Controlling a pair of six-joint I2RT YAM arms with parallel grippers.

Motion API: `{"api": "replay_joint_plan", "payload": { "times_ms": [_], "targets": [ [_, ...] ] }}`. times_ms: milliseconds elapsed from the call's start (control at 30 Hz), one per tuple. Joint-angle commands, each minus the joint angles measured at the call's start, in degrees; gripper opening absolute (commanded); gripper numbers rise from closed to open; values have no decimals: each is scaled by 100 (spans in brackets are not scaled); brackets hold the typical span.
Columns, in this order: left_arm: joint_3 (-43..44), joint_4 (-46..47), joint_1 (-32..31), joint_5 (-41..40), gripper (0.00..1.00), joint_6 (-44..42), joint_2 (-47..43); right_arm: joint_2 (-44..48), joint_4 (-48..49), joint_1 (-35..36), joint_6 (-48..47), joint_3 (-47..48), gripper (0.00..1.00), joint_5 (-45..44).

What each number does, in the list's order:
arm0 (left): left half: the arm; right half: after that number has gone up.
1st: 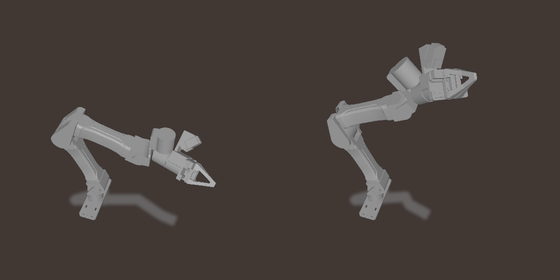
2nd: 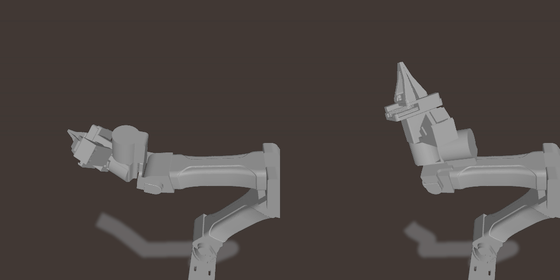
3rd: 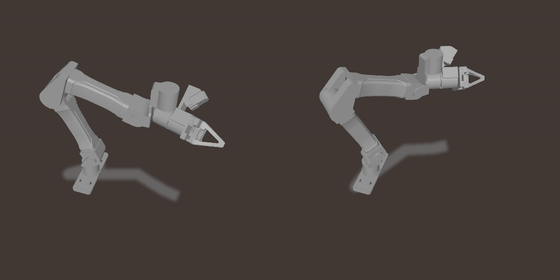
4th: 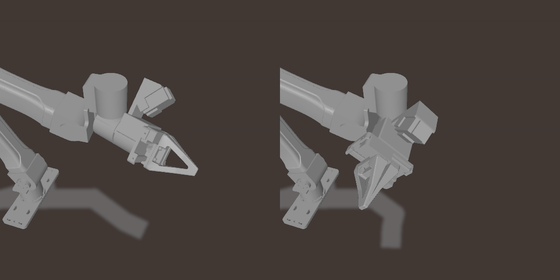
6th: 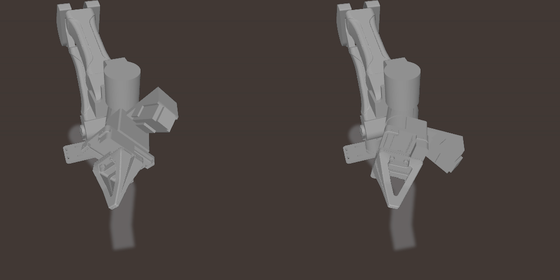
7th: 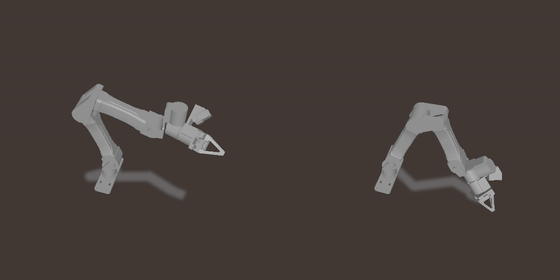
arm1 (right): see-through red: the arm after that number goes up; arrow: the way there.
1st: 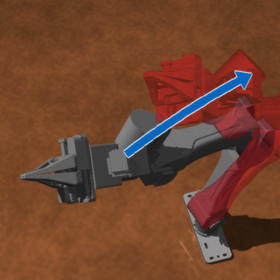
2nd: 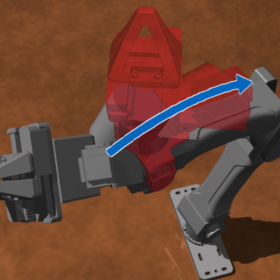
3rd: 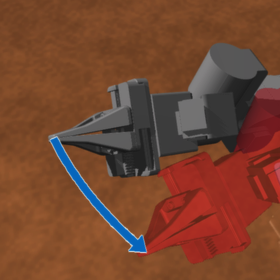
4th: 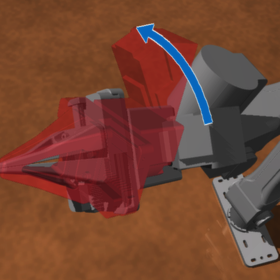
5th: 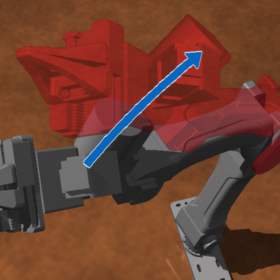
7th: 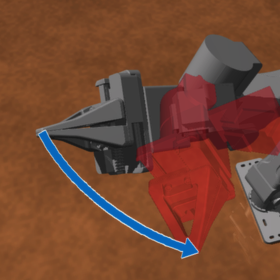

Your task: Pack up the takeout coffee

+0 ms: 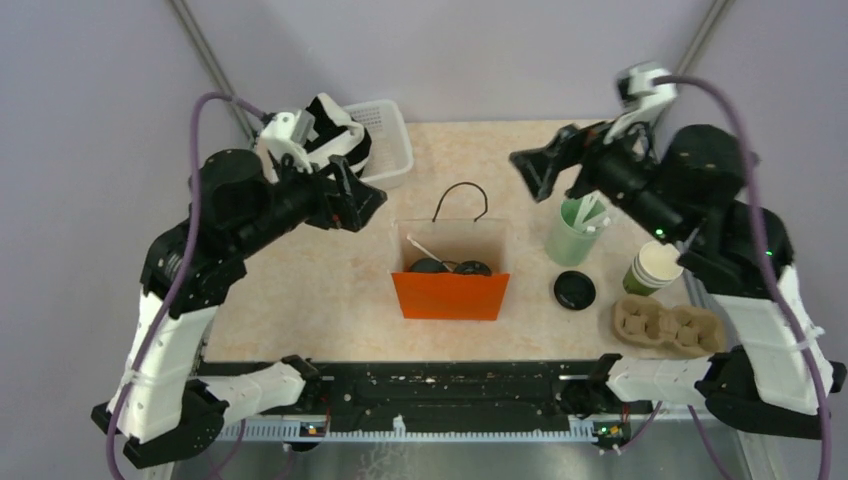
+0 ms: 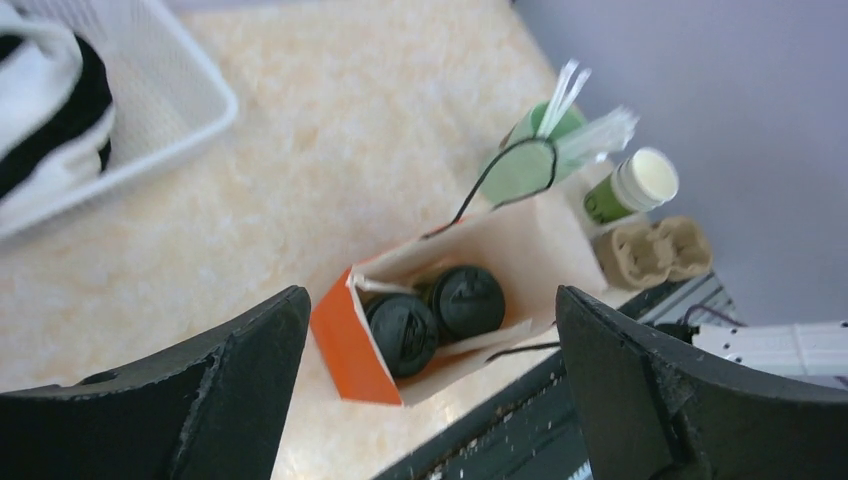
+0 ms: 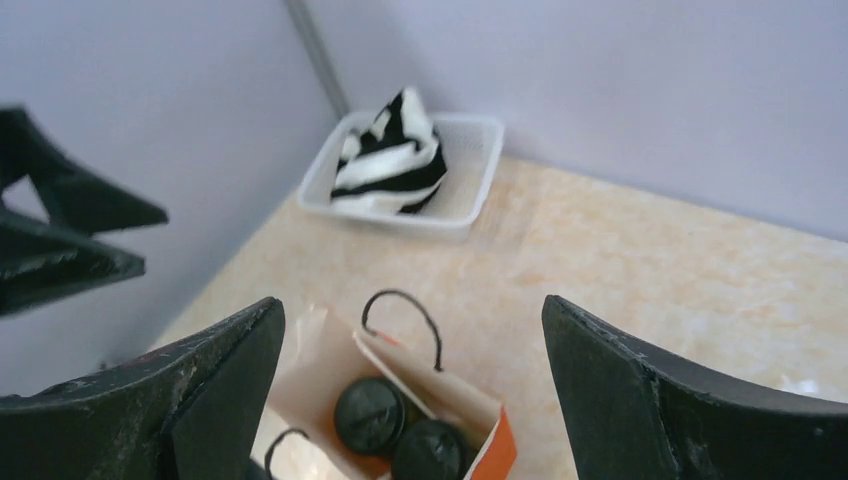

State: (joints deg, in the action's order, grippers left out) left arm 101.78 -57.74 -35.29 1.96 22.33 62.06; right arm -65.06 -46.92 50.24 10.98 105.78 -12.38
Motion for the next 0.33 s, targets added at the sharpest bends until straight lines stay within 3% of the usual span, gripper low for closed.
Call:
{"api": "replay_joint_plan", "payload": {
  "times_ms": [0, 200, 300],
  "targets": [
    [323, 1301, 12, -147, 98, -391, -450, -103, -605, 28, 326, 983, 99, -1694],
    [728, 1550, 11, -603, 98, -770, -486, 557, 578, 29, 269, 412, 99, -1554],
    [822, 1542, 7, -676, 99, -859, -484, 566, 557, 28, 421, 318, 99, -1864]
  ]
}}
